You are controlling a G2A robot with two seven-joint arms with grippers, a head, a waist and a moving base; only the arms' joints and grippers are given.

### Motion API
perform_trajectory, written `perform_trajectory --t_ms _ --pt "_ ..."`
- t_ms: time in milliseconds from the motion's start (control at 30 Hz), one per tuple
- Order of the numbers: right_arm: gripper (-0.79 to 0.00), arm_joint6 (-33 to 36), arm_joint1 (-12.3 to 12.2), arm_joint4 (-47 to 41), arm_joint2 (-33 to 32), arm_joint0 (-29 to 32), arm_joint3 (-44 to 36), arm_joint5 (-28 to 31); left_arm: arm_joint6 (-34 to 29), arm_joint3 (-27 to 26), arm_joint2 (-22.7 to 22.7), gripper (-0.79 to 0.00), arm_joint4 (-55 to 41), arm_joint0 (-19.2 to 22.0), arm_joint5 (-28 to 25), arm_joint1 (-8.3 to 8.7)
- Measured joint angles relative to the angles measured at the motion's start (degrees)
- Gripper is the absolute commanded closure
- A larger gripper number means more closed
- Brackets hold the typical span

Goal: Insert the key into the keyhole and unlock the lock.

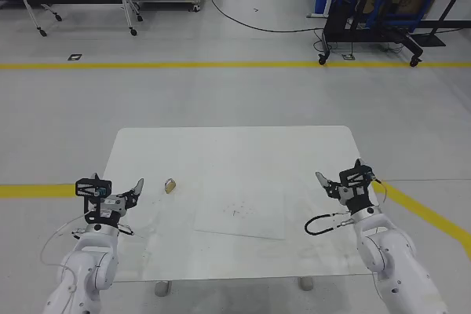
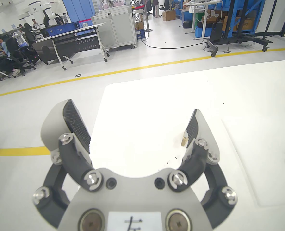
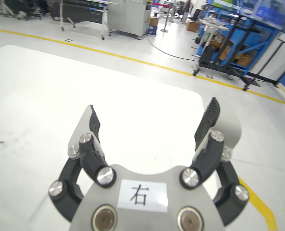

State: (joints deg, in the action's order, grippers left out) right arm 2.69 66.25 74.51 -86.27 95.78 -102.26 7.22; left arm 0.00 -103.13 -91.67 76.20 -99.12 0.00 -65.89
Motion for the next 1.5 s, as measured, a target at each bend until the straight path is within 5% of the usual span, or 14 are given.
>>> perform_trajectory --t_ms 300,467,500,533,700,767,867,1000,1267,1500 --pt "-0.785 12.36 1.05 -11.30 11.29 -10.91 5.73 15.50 0.00 0.00 0.00 -0.785 0.00 0.00 0.00 0.00" --pt "-0.674 20.29 1.90 -17.08 16.87 -16.23 9.70 18.15 0.00 0.00 0.00 -0.785 0.00 0.00 0.00 0.00" --pt "-0.422 21.34 2.06 -18.21 17.70 -17.00 10.35 18.30 0.00 0.00 0.00 -0.785 0.00 0.00 0.00 0.00" --pt "-0.357 22.04 2.23 -19.58 18.44 -17.67 10.96 18.49 0.00 0.00 0.00 -0.785 0.00 0.00 0.00 0.00" --pt "-0.391 26.52 3.01 -25.68 22.41 -20.17 13.75 18.82 0.00 0.00 0.00 -0.785 0.00 0.00 0.00 0.00" --pt "-0.489 29.11 3.21 -27.31 23.77 -20.81 14.18 18.15 0.00 0.00 0.00 -0.785 0.00 0.00 0.00 0.00" --pt "-0.431 32.79 3.43 -26.92 25.47 -21.52 14.17 15.42 0.00 0.00 0.00 -0.785 0.00 0.00 0.00 0.00" --pt "-0.489 35.05 3.71 -27.09 27.32 -22.18 14.01 13.64 0.00 0.00 0.00 -0.785 0.00 0.00 0.00 0.00" --pt "-0.388 36.56 4.20 -25.71 30.68 -23.36 14.21 12.07 0.00 0.00 0.00 -0.785 0.00 0.00 0.00 0.00" --pt "-0.388 37.27 4.78 -24.76 32.91 -25.11 16.39 9.41 0.00 0.00 0.00 -0.785 0.00 0.00 0.00 0.00"
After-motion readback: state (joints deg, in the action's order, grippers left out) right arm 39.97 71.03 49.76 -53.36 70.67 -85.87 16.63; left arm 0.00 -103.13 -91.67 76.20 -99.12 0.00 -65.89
